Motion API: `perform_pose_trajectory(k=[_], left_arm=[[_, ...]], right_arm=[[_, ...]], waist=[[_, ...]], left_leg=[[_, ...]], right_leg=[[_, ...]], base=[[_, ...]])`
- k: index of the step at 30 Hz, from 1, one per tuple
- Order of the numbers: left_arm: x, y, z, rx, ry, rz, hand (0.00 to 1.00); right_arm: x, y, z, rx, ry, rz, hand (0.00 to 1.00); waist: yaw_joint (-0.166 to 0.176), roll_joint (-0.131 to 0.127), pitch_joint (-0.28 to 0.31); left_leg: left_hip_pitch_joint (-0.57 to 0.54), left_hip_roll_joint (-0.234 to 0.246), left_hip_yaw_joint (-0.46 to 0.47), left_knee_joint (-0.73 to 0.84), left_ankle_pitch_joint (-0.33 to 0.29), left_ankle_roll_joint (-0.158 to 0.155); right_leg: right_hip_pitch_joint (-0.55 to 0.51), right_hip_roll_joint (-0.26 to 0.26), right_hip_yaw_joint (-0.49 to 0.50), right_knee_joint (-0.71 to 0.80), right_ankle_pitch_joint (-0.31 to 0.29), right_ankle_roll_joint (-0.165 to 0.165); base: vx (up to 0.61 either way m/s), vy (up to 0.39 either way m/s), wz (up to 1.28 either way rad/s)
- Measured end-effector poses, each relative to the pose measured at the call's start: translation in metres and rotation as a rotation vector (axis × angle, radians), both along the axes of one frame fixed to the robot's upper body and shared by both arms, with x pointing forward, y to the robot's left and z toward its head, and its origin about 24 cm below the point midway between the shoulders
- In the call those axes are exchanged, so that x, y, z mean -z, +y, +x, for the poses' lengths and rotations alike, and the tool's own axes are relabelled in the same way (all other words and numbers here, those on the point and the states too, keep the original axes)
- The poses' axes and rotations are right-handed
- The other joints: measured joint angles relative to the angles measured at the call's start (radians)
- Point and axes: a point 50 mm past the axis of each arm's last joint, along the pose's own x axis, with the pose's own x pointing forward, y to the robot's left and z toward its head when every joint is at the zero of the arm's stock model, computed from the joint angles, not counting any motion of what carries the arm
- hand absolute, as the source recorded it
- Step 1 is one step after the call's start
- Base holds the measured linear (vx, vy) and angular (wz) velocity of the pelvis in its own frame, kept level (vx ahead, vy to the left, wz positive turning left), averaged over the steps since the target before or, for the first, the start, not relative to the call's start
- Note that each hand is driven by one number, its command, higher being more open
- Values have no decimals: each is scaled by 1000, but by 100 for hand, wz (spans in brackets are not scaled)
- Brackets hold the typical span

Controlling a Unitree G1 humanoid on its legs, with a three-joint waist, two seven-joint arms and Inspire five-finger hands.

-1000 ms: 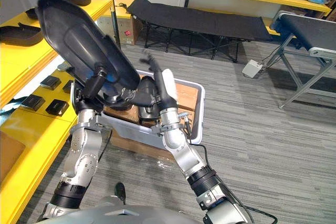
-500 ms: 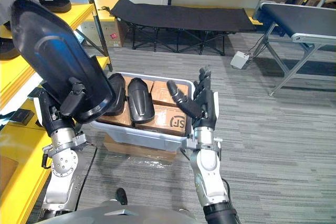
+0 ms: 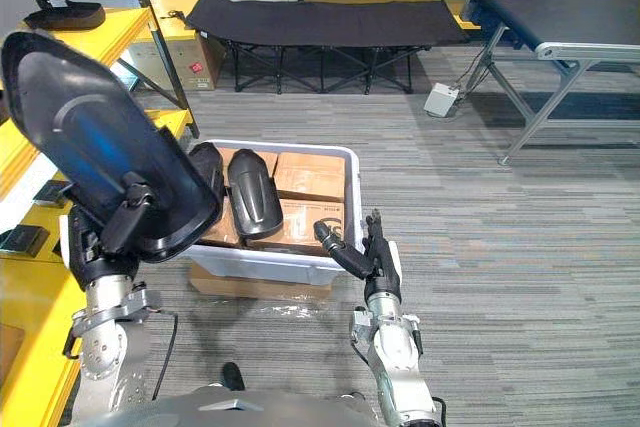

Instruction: Walk over and take three plastic housings, then place them on the shelf

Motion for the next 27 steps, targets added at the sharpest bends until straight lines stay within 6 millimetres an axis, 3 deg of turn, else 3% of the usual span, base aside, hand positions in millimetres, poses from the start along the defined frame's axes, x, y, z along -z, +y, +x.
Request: perform_pose_trajectory(k=[7,15,16,18,20,22,23,27], left_arm=[[2,25,-15,-166,22,3,0],[16,40,-57,-285,133,-19,0],[15,40,-62,-274,132,-22,0],[14,40,-61,-221,110,-39,0],[13,35,-56,-125,73,-70,0],[14,33,-56,-109,62,-97,0],[14,34,-55,-112,48,-113,0],[11,29,-52,-65,25,-109,0]], right_arm=[[-5,10,11,-43,-31,3,100],[-8,54,28,-307,-50,26,100],[-11,56,32,-323,-64,23,100],[-13,54,35,-306,-72,12,100],[-12,39,36,-260,-63,-35,100],[-14,36,38,-251,-69,-46,100],[-17,37,41,-258,-84,-45,100],[-21,40,42,-277,-101,-34,100]], waist=[[53,2,-1],[156,-11,-7],[165,-13,-7],[159,-15,-1],[146,-7,16],[152,-9,20],[152,-5,23],[137,26,47]], left_leg=[[-37,-10,-89,0,-1,-10],[-91,-26,-256,3,33,-9],[-122,-28,-272,1,44,0],[-145,-15,-181,5,21,33],[-157,18,-14,59,32,63],[-155,-11,-27,69,31,67],[-154,-16,-28,70,31,68],[-147,-20,1,59,31,67]], right_leg=[[15,0,-79,7,-11,1],[75,21,-243,15,-46,7],[84,27,-302,35,-58,15],[112,30,-394,45,-59,19],[170,14,-496,94,-87,36],[182,-23,-482,132,-135,49],[182,-32,-476,142,-149,41],[169,-43,-452,146,-160,57]], base=[[-21,8,34],[-2,-24,66],[-23,-30,126],[-28,-11,160],[-15,30,178],[-16,87,75],[-68,109,20],[-135,121,-9]])
